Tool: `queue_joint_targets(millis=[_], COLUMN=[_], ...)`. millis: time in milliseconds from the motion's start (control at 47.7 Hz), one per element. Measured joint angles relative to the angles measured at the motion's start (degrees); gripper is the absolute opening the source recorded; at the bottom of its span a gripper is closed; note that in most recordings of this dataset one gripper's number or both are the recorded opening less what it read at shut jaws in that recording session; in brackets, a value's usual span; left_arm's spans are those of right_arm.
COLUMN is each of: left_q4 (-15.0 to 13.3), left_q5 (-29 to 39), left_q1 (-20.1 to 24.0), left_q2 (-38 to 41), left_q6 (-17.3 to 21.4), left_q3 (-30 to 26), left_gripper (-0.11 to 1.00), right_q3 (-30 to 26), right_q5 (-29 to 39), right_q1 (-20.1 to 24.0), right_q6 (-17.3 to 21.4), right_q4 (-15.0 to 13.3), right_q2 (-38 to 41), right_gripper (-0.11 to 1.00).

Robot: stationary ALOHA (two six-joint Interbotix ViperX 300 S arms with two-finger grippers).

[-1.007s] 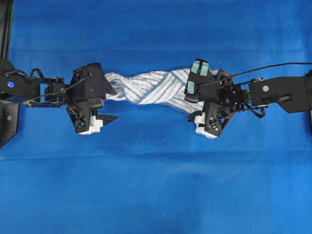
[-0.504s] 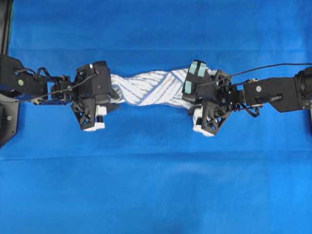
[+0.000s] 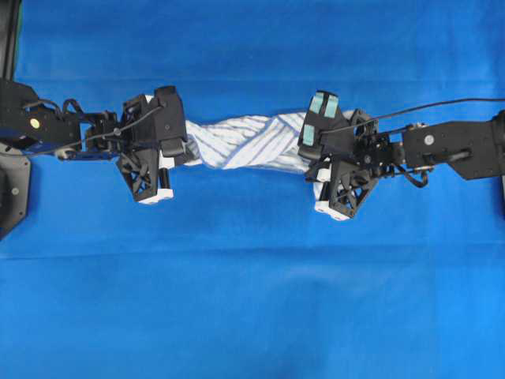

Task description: Lift the towel with both arms.

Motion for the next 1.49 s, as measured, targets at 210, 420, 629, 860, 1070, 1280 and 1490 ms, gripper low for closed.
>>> queue_joint_targets(millis=[210,420,629,860,1070,1280,1490], left_q4=[0.0,0.1,0.1,0.2,0.3,0.2,0.4], left_q5=[7.7,15.9,24.7,31.5,36.5,40.0,42.3], left_q1=[0.0,-0.2,-0.2,-0.2,-0.2,-0.2,-0.2], left_q2=[-8.2,-18.7,-28.9,-35.2,-36.4,-36.3,-36.4], left_q6=[0.1,0.2,0.3,0.5,0.6,0.6,0.7], left_q3=[-2.9,-6.1,-11.2,-17.0,-22.9,-28.4,-33.0], left_gripper=[0.01,0.01,0.01,0.01,0.01,0.01,0.01], right_q3=[-1.5,-4.8,-10.4,-17.8,-25.4,-31.3,-35.5], right_q5=[5.6,13.1,20.9,27.7,32.5,36.2,39.1], right_q1=[0.4,0.6,0.6,0.6,0.7,0.7,0.9], right_q6=[-0.1,-0.9,-2.4,-6.3,-9.3,-10.6,-11.3], right_q4=[0.0,0.0,-0.3,-0.3,-0.3,-0.3,-0.3], right_q2=[-6.6,-14.6,-20.9,-24.8,-25.8,-25.8,-25.9], right_gripper=[0.05,0.05,0.05,0.05,0.05,0.05,0.05])
